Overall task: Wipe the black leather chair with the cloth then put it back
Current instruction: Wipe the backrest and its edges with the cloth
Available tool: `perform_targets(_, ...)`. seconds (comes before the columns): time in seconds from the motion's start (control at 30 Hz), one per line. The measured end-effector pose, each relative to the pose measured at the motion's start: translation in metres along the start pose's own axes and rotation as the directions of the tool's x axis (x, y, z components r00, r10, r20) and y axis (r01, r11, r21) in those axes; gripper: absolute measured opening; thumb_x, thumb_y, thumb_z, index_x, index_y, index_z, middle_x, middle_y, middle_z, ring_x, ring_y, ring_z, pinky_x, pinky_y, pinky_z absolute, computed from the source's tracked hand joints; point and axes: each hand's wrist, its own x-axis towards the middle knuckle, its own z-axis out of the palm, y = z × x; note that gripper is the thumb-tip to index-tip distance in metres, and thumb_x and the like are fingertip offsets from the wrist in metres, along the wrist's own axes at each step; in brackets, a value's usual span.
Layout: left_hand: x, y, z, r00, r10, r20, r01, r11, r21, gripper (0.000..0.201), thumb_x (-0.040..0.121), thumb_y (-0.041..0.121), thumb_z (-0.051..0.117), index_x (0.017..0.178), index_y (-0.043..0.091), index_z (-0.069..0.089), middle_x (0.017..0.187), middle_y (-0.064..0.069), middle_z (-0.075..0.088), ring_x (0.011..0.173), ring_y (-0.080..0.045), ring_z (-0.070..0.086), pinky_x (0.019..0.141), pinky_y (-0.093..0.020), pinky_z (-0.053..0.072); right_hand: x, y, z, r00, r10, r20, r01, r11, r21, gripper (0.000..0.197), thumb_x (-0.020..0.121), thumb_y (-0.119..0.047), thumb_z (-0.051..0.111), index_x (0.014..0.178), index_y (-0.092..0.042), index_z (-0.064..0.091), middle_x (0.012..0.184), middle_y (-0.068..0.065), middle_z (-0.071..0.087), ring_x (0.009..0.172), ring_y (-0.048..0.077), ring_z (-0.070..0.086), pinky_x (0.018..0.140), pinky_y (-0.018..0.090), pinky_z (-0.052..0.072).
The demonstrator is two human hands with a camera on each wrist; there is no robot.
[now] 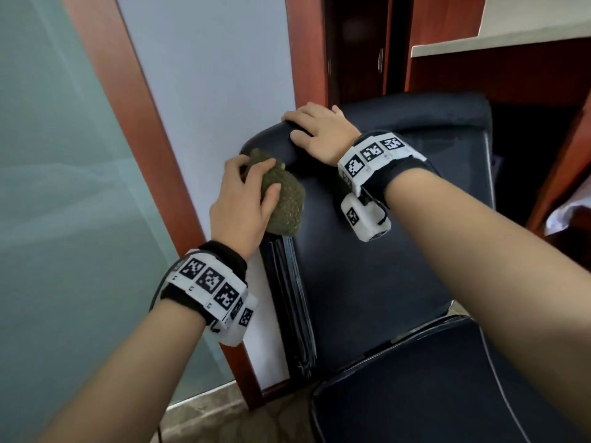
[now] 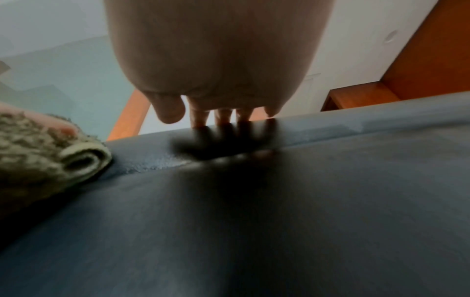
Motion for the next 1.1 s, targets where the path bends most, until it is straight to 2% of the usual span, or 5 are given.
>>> perform_targets(0.13,-0.004,0.003,-0.013,0.996,-0.056,0.074,0.062,0.996,-0.070,0.039,0.095,0.026,0.050,0.132,0.016,0.047,0.139,-0.010,0.027,0.092,-0.013,0.046,0.080,-0.032,0.044,-0.042,0.005,0.012,0.990,0.062,-0.125,-0.043,0.988,0.147,0.050,0.098,-0.022,0.037,0.146,-0.023,0.024,0.154,-0.001,0.020,0.144,0.021,0.009,0.113,0.049,0.007)
perform_targets(0.27,-0.004,0.008,-0.016,0.981,-0.054,0.185,0.051,0.999,0.020,0.055,0.090,0.038,0.055,0.138,0.018,0.038,0.145,-0.007,0.017,0.118,-0.024,0.045,0.085,-0.038,0.045,-0.107,0.014,0.047,0.930,0.209,-0.303,-0.132,0.958,0.256,0.056,0.091,-0.022,0.039,0.145,-0.016,0.027,0.154,0.009,0.020,0.142,0.029,0.015,0.114,0.050,0.014)
perform_targets(0.5,-0.018,0.014,0.005,0.970,-0.127,0.206,0.106,0.988,0.109,0.079,0.083,0.051,0.058,0.147,0.029,0.017,0.155,-0.006,-0.006,0.133,-0.035,0.013,0.093,-0.047,0.042,-0.129,0.011,0.083,0.934,0.353,-0.056,-0.335,0.919,0.207,0.060,0.098,-0.031,0.038,0.148,-0.029,0.005,0.157,0.000,-0.009,0.144,0.025,-0.010,0.112,0.052,0.003)
perform_targets(0.97,-0.057,0.016,0.034,0.971,-0.174,0.163,0.196,0.972,-0.130,0.063,0.090,0.031,0.058,0.145,0.034,0.028,0.157,-0.008,-0.005,0.142,-0.028,0.006,0.108,-0.037,0.028,-0.129,0.016,0.086,0.939,0.341,-0.031,-0.330,0.925,0.186,0.066,0.096,-0.036,0.042,0.148,-0.030,0.002,0.156,-0.001,-0.013,0.143,0.025,-0.011,0.112,0.055,0.004)
perform_targets(1.1,-0.050,0.017,0.029,0.979,-0.166,0.122,0.183,0.972,-0.145,0.057,0.088,0.027,0.060,0.141,0.028,0.039,0.146,-0.012,0.019,0.131,-0.029,0.024,0.103,-0.039,0.033,-0.128,0.018,0.085,0.937,0.347,-0.043,-0.334,0.925,0.180,0.066,0.096,-0.036,0.042,0.148,-0.030,0.002,0.156,-0.001,-0.013,0.143,0.025,-0.010,0.113,0.054,0.005)
